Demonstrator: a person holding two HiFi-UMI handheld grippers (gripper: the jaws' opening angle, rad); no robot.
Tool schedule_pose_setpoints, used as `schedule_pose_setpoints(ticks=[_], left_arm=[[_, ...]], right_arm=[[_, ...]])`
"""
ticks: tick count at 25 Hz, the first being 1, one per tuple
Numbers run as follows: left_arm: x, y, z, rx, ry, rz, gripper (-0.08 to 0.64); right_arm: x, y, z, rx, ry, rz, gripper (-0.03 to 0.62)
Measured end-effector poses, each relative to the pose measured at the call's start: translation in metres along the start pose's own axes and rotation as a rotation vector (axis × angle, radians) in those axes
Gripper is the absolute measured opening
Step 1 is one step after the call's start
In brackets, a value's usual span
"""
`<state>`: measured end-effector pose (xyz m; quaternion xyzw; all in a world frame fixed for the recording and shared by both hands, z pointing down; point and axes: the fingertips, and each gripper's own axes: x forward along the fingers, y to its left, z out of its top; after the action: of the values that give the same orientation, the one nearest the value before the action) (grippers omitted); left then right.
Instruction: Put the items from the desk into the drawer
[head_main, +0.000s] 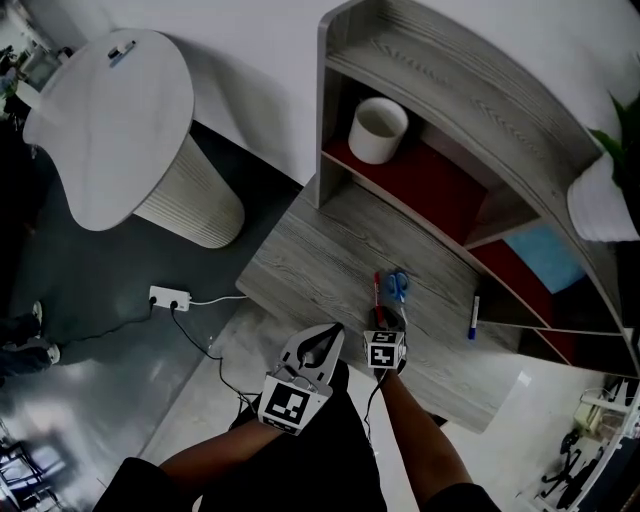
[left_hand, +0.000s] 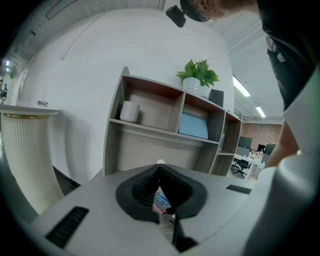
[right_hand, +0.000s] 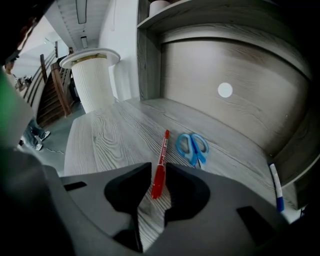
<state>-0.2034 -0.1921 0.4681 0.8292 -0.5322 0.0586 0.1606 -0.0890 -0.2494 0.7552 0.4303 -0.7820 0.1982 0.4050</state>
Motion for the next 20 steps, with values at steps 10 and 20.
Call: schedule_pose_setpoints(ticks=[10,20], left_arm=[[-0.001,-0.001,-0.002,0.039,0.026,0.004,0.003],[-0.008,-0.003,-0.003,0.037,0.019,-0.003,0.003]], right_arm=[[0.005,-0.005,-0.007,0.041,0.008,0.004,0.089],[-0.006,0.002,-0.005,0.064,0.016,0.011,0.074]])
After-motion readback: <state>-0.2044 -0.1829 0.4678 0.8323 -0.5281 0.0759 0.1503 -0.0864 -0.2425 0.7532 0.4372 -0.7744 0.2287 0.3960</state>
